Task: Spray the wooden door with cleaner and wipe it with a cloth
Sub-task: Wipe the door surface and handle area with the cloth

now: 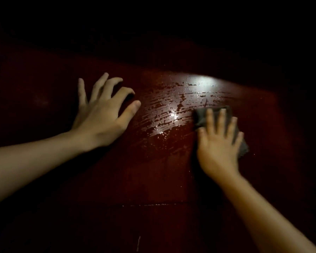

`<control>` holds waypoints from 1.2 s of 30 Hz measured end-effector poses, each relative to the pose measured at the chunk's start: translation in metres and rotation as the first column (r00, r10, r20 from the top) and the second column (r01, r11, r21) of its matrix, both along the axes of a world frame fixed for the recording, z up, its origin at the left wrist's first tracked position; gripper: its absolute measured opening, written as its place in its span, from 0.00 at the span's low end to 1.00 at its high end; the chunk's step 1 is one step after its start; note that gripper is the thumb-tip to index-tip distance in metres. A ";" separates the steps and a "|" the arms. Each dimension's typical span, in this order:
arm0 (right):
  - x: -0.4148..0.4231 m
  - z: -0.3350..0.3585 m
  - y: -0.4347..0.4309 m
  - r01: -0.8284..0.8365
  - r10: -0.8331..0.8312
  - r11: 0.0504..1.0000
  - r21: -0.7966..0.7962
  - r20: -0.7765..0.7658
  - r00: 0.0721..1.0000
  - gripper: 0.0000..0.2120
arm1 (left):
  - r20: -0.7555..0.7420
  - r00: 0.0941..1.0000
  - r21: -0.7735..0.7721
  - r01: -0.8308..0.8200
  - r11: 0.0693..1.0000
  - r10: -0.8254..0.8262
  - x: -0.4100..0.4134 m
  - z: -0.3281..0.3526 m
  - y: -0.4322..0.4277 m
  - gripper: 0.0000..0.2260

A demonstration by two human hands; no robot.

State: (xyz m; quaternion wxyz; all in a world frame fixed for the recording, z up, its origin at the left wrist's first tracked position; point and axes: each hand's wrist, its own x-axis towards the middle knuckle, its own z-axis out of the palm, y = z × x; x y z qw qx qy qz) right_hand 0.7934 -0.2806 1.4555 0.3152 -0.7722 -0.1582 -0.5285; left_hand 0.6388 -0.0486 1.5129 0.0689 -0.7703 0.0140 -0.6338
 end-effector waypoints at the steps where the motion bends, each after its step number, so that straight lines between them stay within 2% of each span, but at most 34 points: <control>1: -0.016 -0.020 0.024 -0.014 0.028 0.991 -0.130 0.104 0.994 0.29 | 0.011 1.000 -0.016 0.017 1.000 -0.016 0.002 -0.002 -0.005 0.30; 3: -0.048 -0.067 0.067 -0.040 0.180 0.894 -0.447 0.276 0.944 0.32 | 0.021 1.000 -0.003 0.011 1.000 -0.011 0.007 -0.004 -0.017 0.27; 5: -0.065 -0.100 0.083 -0.037 0.295 0.780 -0.624 0.315 0.902 0.31 | 0.014 1.000 0.033 0.009 0.999 -0.009 0.016 -0.002 -0.033 0.25; 7: -0.057 -0.105 0.072 -0.048 0.333 0.759 -0.649 0.324 0.886 0.30 | 0.004 1.000 0.070 0.005 0.998 -0.005 0.029 0.003 -0.053 0.25; 9: -0.034 -0.093 0.044 -0.002 0.306 0.778 -0.628 0.377 0.874 0.30 | -0.008 0.999 0.109 -0.038 0.993 0.039 0.044 0.004 -0.070 0.25; 12: 0.031 -0.064 -0.034 0.066 0.110 0.887 -0.457 0.348 0.931 0.30 | 0.020 0.992 0.119 -0.124 0.985 0.123 0.072 0.005 -0.093 0.25; 14: 0.076 -0.036 -0.100 0.075 -0.025 0.969 -0.236 0.210 0.977 0.31 | 0.048 0.984 0.100 -0.176 0.979 0.172 0.077 0.004 -0.097 0.27; 16: 0.097 -0.008 -0.145 0.016 -0.016 1.000 0.009 -0.023 1.000 0.30 | 0.054 0.982 0.093 -0.183 0.979 0.179 0.076 0.003 -0.098 0.28; 17: 0.099 -0.001 -0.150 0.008 0.001 0.996 0.091 -0.097 0.995 0.29 | 0.052 0.983 0.104 -0.180 0.978 0.175 0.075 0.004 -0.102 0.28; 18: 0.097 -0.001 -0.142 0.030 -0.020 0.995 0.100 -0.098 0.995 0.30 | 0.049 0.983 0.131 -0.182 0.975 0.177 0.077 0.006 -0.107 0.29; 19: 0.090 -0.009 -0.126 0.061 -0.060 0.998 0.029 -0.016 0.998 0.31 | 0.051 0.982 0.171 -0.190 0.967 0.184 0.079 0.008 -0.113 0.28; 20: 0.079 -0.023 -0.107 0.061 -0.046 0.992 -0.114 0.127 0.991 0.32 | 0.059 0.980 0.217 -0.196 0.956 0.188 0.084 0.011 -0.121 0.28; 22: 0.053 -0.055 -0.077 0.078 0.099 0.888 -0.453 0.353 0.930 0.31 | 0.075 0.983 0.279 -0.180 0.943 0.165 0.095 0.020 -0.140 0.28; 23: 0.047 -0.064 -0.074 0.097 0.154 0.821 -0.562 0.383 0.911 0.30 | 0.076 0.987 0.286 -0.158 0.945 0.142 0.101 0.025 -0.150 0.28; 25: 0.048 -0.053 -0.081 0.109 0.210 0.765 -0.635 0.405 0.890 0.30 | 0.077 0.992 0.264 -0.119 0.957 0.102 0.110 0.037 -0.166 0.28; 27: 0.067 -0.021 -0.094 0.148 0.179 0.789 -0.597 0.453 0.874 0.29 | 0.095 0.992 0.233 -0.104 0.967 0.084 0.119 0.048 -0.176 0.27; 29: 0.088 0.027 -0.113 0.116 0.107 0.875 -0.470 0.421 0.901 0.30 | 0.106 0.991 0.194 -0.096 0.976 0.077 0.122 0.056 -0.181 0.27; 31: 0.112 0.078 -0.150 0.061 0.020 0.961 -0.268 0.290 0.957 0.28 | 0.105 0.991 0.149 -0.094 0.984 0.078 0.124 0.060 -0.184 0.28; 34: 0.131 0.115 -0.192 -0.074 0.074 0.997 0.010 0.036 0.997 0.28 | 0.094 0.991 0.155 -0.104 0.982 0.091 0.126 0.059 -0.187 0.28; 35: 0.131 0.111 -0.190 -0.058 0.057 0.998 0.023 0.019 0.998 0.28 | 0.095 0.992 0.174 -0.097 0.980 0.082 0.128 0.059 -0.190 0.28; 36: 0.127 0.098 -0.180 -0.006 0.007 1.000 -0.014 0.069 0.998 0.29 | 0.103 0.992 0.194 -0.087 0.977 0.068 0.130 0.062 -0.195 0.28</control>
